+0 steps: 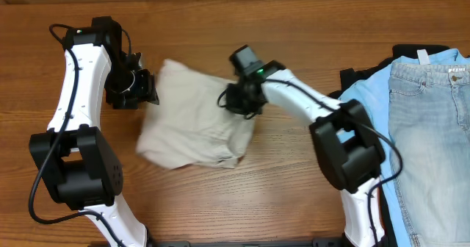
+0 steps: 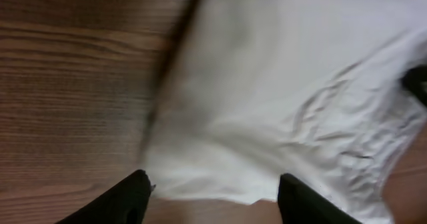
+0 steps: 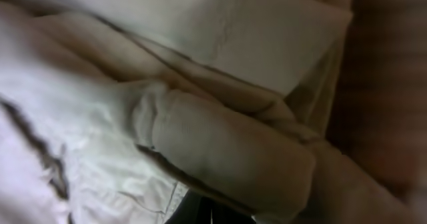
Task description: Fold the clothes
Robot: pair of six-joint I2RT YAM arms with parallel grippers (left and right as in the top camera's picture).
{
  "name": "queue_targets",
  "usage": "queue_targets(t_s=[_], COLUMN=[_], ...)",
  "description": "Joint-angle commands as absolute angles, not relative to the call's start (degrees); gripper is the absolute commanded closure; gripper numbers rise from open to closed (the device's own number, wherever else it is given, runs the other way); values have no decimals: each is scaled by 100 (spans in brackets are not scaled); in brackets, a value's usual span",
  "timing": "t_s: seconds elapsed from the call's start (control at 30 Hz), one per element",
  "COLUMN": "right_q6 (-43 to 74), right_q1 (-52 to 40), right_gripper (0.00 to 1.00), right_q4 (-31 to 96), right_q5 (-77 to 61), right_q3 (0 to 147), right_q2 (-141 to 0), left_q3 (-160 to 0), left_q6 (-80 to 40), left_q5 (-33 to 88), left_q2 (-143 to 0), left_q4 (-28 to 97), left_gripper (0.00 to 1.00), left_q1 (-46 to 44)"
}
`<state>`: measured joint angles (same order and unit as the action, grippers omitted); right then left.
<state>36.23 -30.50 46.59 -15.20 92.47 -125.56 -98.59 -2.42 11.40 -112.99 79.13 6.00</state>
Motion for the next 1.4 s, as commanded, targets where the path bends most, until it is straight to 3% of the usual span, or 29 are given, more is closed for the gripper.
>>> queue_targets(t_s=[0.0, 0.1, 0.17, 0.37, 0.47, 0.63, 0.77, 0.97, 1.1, 1.23, 1.3, 1.37], right_q6=[4200, 4248, 4230, 3277, 2952, 2952, 2947, 2495, 2349, 2351, 2357, 2381], right_q1=[-2499, -2285, -2165, -2064, -2080, -2075, -2078, -2132, -2263, -2493, -2663, -2777], right_gripper=[96, 96, 96, 96, 96, 96, 96, 92, 92, 92, 93, 94], right_q4=[5210, 5649, 5769, 5741, 5819, 6086, 6239, 6178, 6007, 5363, 4871, 4626], right_q5=[126, 338, 281, -373, -528, -578, -633, -1337, -1479, -2167, -2591, -2655], right_q3=[9008, 9008, 9008, 9008, 9008, 9008, 9008, 9006, 8991, 8774, 8593, 8517], right_q2=[-12258, -11933, -11747, -11236, -11030, -10934, -10936, -10969, -11148, -11439, -11668, -11832], left_q3=[-9821, -9817, -9780, -9048, -8392, -7522, -6984, -6624, -6919, -7653, -8348, -8882], left_q6=[-167, -163, -137, -121, -121, -204, -1168, -2486, -2375, -1417, -1068, -812], left_q5=[1278, 1623, 1892, 2436, 2989, 2845, 1452, -499, -62, 1347, 1479, 1444], left_q2=[-11314, -11314, -11314, -11314, -11314, -11314, -11314, -11314, -11314, -11314, -11314, -11314], left_q4=[7955, 8020, 8031, 7255, 6335, 4786, 4287, 4759, 4963, 4904, 5098, 5229], left_gripper=[30, 32, 40, 96, 96, 96, 96, 96, 96, 96, 96, 88], left_q1=[611, 561, 482, -56, -467, -1000, -1166, -786, -104, 314, 366, 364])
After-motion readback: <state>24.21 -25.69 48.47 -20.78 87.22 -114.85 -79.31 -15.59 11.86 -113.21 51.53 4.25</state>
